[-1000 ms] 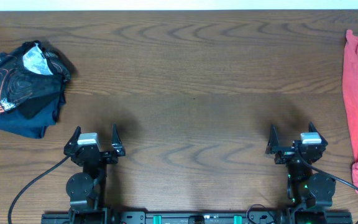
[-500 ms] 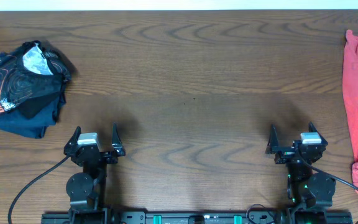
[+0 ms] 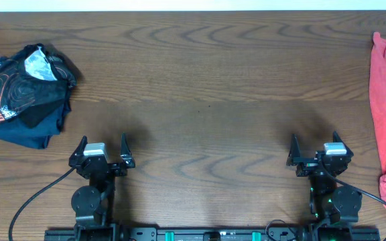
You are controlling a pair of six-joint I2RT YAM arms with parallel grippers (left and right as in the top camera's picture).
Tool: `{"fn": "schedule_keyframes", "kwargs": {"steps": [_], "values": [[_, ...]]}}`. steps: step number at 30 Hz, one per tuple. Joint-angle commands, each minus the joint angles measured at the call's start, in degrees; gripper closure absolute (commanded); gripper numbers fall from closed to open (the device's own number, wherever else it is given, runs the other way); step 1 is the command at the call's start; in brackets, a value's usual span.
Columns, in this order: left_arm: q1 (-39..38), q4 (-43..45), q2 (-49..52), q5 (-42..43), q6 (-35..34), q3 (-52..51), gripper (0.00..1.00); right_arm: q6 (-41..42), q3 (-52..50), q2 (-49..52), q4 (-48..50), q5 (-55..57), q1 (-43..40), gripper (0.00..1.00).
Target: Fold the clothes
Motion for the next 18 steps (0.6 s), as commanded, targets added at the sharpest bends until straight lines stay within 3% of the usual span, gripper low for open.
{"fn": "schedule_keyframes", "kwargs": {"steps": [1,11,18], "values": [[-0.28,-2.69,-0.35,-0.22,0.48,-0.48,0.02,-0.9,-0.07,-0.17,0.35,-0.24,0.26,0.01],[-0.28,-2.69,-0.33,0.07,-0.31,-0.48,0.02,2.4,-0.07,0.7,-0.39,-0.42,0.26,0.01],[-0.28,-7.89,3.89,4.7,-8.37,2.12,0.02,9.38,1.46,5.31,-3.06,-0.46,0.26,0.01]]}}
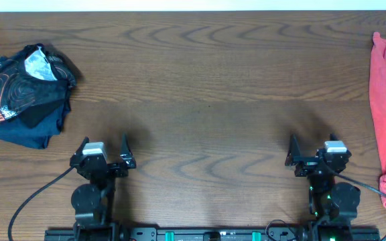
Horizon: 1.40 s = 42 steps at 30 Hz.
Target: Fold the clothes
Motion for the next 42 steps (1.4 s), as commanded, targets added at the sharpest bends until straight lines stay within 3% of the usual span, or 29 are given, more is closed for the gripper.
{"fn": "schedule_keyframes", "kwargs": {"steps": [1,9,18,24,30,33,42], "values": [[-0.28,-6.73,3.21,4.33,-5.88,1.68,0.02,5.88,2.32,2.91,-3.69,-0.48,0.26,0.01],[-0.28,-20.15,15.87,7.04,-6.62,14.36,0.02,5.01,15.85,15.34,-16.87,-0.24,0.24,0.01],[-0.28,-39.52,31.98,7.02,-6.6,33.66,0.02,3.34,32.2,38.97,-30.62,-0.28,0.26,0.01],[-0.28,-45.0,37.18,9.7,-6.64,38.8,0.02,5.33,35.28,48.92,-26.38,-2.54,0.13,0.01],[-0.28,-44.92,37.22,12.33,-6.64,38.77,0.02,24.41,35.28,55.89,-29.11,28.06,-4.07,0.01],[-0.28,-44.96,37.2,12.35,-6.64,38.77,0.02,29.49,35.28,59.98,-28.76,34.16,-8.15,0.04],[-0.28,-44.98,37.2,12.35,-6.64,38.77,0.02,29.29,35.28,74.29,-10.36,33.7,-18.05,0.02]]}}
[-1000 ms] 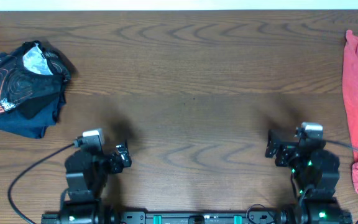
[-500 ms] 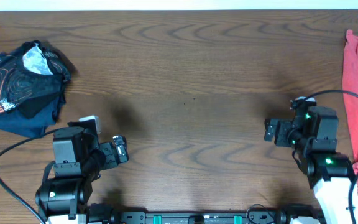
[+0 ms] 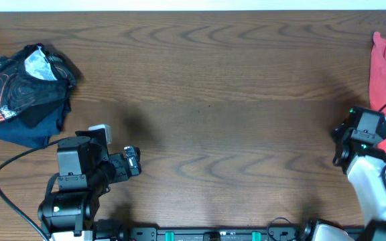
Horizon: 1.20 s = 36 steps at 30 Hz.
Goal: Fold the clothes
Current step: 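Reach the right gripper to the crumpled orange t-shirt at the right edge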
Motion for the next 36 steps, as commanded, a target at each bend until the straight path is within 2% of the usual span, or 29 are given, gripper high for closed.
{"fn": "schedule_keyframes", "kwargs": {"steps": [1,12,17,19,23,26,27,30,31,32,36], "values": [[-0.24,-0.17,-0.02,0.44,-0.11,1.29,0.02,1.6,0.81,4.98,4.28,1.14,-2.78,0.01],[-0.24,-0.09,-0.02,0.44,-0.11,1.29,0.02,-3.61,0.81,22.18,26.08,0.37,-9.11,0.07],[-0.24,-0.15,-0.02,0.44,-0.11,1.29,0.02,-16.11,0.81,26.71,35.95,-2.32,-12.31,0.06],[-0.24,-0.13,-0.02,0.44,-0.11,1.29,0.02,-20.65,0.83,27.85,38.95,-2.34,-13.25,0.1],[-0.24,-0.07,-0.02,0.44,-0.11,1.29,0.02,-21.16,0.83,29.44,39.98,-4.04,-15.54,0.29],[-0.24,0.09,-0.02,0.44,-0.11,1.29,0.02,-21.11,0.83,30.58,39.82,-5.77,-17.57,0.39],[-0.24,0.07,-0.02,0.44,-0.11,1.29,0.02,-21.11,0.83,30.82,39.74,-6.08,-18.05,0.45],[-0.24,0.09,-0.02,0.44,-0.09,1.29,0.02,-21.11,0.83,30.82,39.28,-7.72,-18.99,0.79],[-0.24,0.09,-0.02,0.44,-0.09,1.29,0.02,-21.09,0.83,30.82,39.23,-8.02,-19.04,0.95],[-0.24,0.09,-0.02,0.44,-0.09,1.29,0.02,-21.11,0.83,30.8,39.01,-8.66,-19.02,0.99],[-0.24,0.07,-0.02,0.44,-0.09,1.29,0.02,-21.11,0.83,30.67,39.1,-15.89,-18.62,0.99]]}}
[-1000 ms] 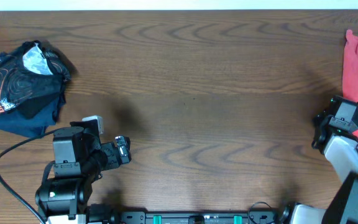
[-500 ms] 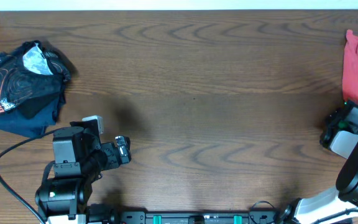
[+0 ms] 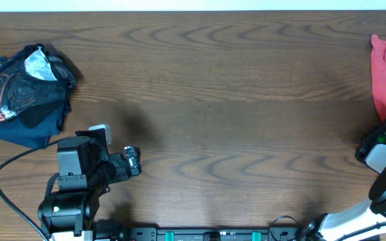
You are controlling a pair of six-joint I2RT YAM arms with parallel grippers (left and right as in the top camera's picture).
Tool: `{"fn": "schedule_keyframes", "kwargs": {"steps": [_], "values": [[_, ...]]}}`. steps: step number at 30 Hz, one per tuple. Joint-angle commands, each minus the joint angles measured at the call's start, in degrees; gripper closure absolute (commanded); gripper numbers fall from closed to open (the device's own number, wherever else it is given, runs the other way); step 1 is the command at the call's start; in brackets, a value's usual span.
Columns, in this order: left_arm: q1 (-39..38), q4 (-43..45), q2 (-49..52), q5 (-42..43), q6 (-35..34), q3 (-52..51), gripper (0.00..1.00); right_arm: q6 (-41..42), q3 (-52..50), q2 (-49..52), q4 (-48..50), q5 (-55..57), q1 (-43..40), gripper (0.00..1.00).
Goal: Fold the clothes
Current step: 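Reach the right gripper to the crumpled orange t-shirt at the right edge, then grasp the orange t-shirt with the right gripper and drag it toward center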
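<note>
A red garment lies at the table's far right edge, its lower part hidden under my right arm. My right gripper point(image 3: 379, 139) is at the garment's lower end, near the table's right edge. Its fingers are hidden from above, so whether they hold cloth cannot be told. A pile of dark printed clothes point(image 3: 22, 87) sits at the far left. My left gripper point(image 3: 132, 163) hovers near the front left, pointing right, well clear of the dark pile. The state of its fingers is unclear.
The brown wooden table point(image 3: 206, 100) spans the whole view. A black cable point(image 3: 9, 181) loops from the left arm toward the front edge. The arm bases sit along the front rail.
My right arm has moved further right and toward the front, and now covers the lower part of the red garment. The left arm and the dark pile have not moved.
Both grippers first rested open near the front edge, and stayed so at the following moment. Then both arms were raised, the left turned to point right and the right beside the red garment. Now the right gripper is over the garment's lower end.
</note>
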Motion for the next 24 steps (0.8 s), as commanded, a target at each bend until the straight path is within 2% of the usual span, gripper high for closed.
{"fn": "schedule_keyframes", "kwargs": {"steps": [1,5,9,13,14,15,16,17,18,21,24], "values": [[-0.24,0.02,-0.02,0.33,-0.11,1.25,0.02,-0.83,-0.52,1.66,-0.92,-10.6,0.22,0.99],[-0.24,0.04,-0.02,0.31,-0.09,1.25,0.02,0.59,-0.28,0.02,0.85,-21.7,3.69,0.99],[-0.24,0.09,-0.02,0.31,-0.09,1.25,0.02,6.6,1.53,-4.13,4.68,-34.03,11.41,0.99],[-0.24,0.5,-0.02,0.31,-0.09,1.25,0.02,15.21,5.31,-8.48,9.92,-35.76,19.78,0.98],[-0.24,0.55,-0.02,0.31,-0.09,1.25,0.02,15.78,6.67,-9.53,10.34,-35.76,21.68,0.93],[-0.24,0.59,-0.02,0.31,-0.09,1.25,0.02,15.69,7.89,-10.34,10.23,-35.71,23.26,0.81],[-0.24,0.66,-0.02,0.31,-0.11,1.25,0.02,15.65,9.01,-10.99,9.86,-35.39,24.59,0.64],[-0.24,0.68,-0.02,0.33,-0.11,1.25,0.02,14.93,10.08,-11.58,9.03,-34.95,25.77,0.35],[-0.24,0.68,-0.02,0.33,-0.09,1.25,0.02,13.79,10.84,-12.11,7.56,-34.25,26.58,0.01],[-0.24,0.63,-0.02,0.33,-0.09,1.25,0.02,12.66,11.3,-13.42,0.33,-30.69,26.58,0.01],[-0.24,0.44,-0.02,0.33,-0.09,1.25,0.02,12.68,11.3,-13.99,-12.15,-24.9,24.46,0.01]]}}
